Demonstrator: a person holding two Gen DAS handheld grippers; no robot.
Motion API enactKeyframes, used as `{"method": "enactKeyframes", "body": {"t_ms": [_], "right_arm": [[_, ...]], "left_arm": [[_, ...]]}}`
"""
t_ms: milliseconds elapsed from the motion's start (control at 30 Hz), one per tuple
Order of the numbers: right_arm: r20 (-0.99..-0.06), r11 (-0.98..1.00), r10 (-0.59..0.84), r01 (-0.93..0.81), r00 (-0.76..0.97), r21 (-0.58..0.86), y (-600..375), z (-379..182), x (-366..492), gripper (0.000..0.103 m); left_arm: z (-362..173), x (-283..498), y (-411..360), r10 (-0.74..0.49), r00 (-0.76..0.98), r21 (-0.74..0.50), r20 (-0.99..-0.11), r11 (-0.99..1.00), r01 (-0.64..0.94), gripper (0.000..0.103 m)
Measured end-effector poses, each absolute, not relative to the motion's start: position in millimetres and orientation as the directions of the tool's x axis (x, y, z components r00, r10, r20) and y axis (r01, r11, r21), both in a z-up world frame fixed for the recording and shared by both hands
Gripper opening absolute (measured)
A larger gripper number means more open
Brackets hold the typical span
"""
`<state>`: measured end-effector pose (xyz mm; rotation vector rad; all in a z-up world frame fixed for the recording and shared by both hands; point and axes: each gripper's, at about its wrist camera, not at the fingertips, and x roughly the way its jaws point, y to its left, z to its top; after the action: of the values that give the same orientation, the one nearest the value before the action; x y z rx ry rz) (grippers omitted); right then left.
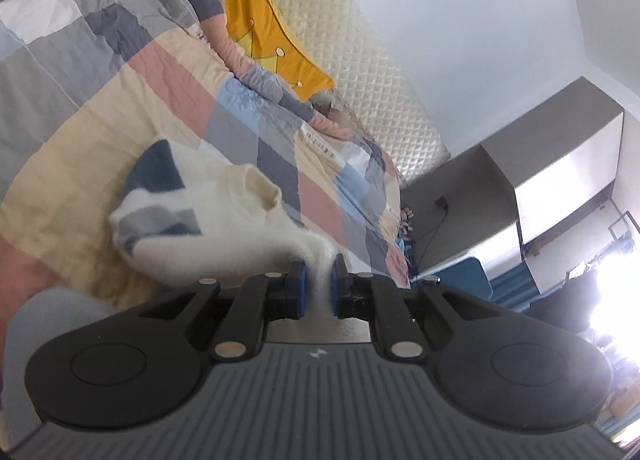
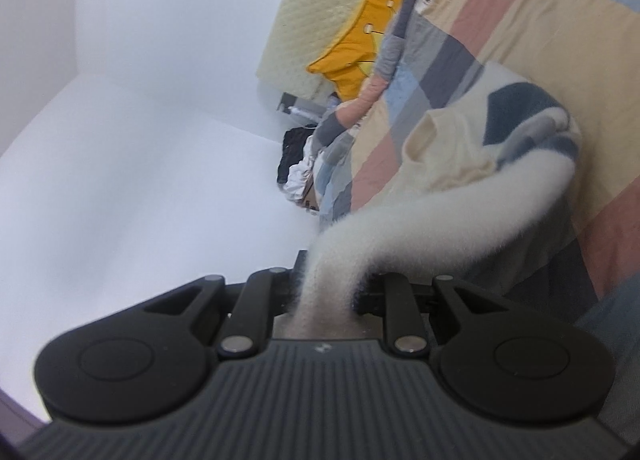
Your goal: Fold large clothes
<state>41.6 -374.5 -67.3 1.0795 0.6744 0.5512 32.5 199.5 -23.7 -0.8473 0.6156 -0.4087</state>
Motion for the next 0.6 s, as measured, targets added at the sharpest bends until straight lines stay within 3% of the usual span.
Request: {"method": "enactKeyframes", "body": {"t_ms": [333,600], "right_arm": [[-0.286,0.388,0.576,0.052,0.765,0.920,-372,-80,165,0.023],[-0.386,0.480,0.515,0.115,0.765,0.869,-361,-109,261,0.023]], "left_arm": [[-34,154,156,-0.354,0.875,-0.679,-0.330,0.733,0.040,0.014],[-71,288,144,-0.242,0.887,-0.721,-0.394,0.679,-0.136,0.014]]}}
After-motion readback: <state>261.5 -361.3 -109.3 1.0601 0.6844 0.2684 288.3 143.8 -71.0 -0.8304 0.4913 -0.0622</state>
